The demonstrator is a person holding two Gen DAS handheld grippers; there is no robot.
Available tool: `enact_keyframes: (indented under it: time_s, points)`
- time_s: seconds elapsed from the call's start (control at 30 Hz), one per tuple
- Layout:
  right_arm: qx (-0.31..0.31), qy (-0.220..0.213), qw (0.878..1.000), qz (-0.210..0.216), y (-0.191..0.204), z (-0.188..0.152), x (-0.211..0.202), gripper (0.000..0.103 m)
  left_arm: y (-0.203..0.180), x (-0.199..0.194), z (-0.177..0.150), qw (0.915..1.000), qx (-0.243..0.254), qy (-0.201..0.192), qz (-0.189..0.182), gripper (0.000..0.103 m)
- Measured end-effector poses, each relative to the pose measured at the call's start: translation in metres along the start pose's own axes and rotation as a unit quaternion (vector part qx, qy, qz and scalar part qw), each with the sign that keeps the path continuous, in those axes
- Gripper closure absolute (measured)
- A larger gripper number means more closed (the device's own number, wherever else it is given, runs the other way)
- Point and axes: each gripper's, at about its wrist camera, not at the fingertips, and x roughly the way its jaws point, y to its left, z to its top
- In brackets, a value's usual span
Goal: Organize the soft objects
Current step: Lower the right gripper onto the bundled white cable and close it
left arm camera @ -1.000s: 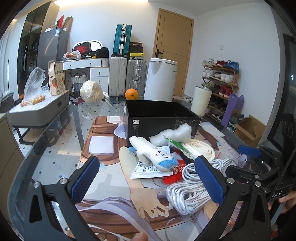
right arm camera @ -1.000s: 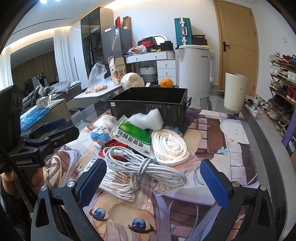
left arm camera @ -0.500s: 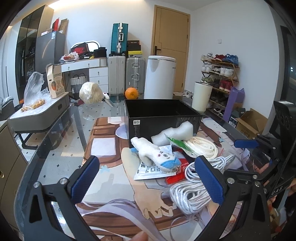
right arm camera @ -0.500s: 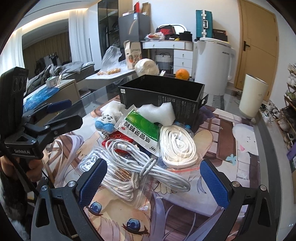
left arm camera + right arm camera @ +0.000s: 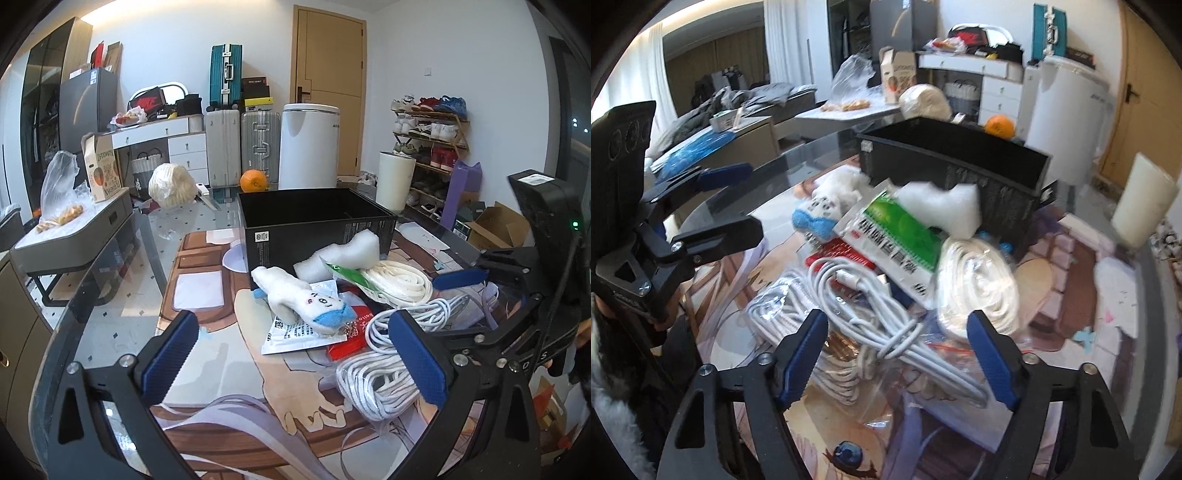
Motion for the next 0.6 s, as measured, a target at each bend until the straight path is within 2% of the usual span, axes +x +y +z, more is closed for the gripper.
enact_keyframes:
  time_s: [0.17,0.47,0.53,0.6]
  points:
    - [-0.005,0.009,1.0,0.025,0.0051,-0.0031,0.0045,0.04,0.0012,0.0009,0.0001,1.0,-0.001,0.003,0.003,0.0]
    - [0.013,0.013,0.998,0.058,0.0004,-0.0059,0.0089,0.04,-0.0007,0.0025,0.0001,1.0,0.003,0.006,0.001,0.0]
    - [0.011,0.009,0.998,0.067,-0.0005,-0.0066,0.0082,0.051,-0.001,0.0025,0.0003,1.0,0.003,0.006,0.001,0.0]
    - [0.009,0.001,0.998,0.066,0.0014,-0.0076,0.0031,0.069,-0.001,0.0024,0.0004,1.0,0.003,0.005,0.0,0.0]
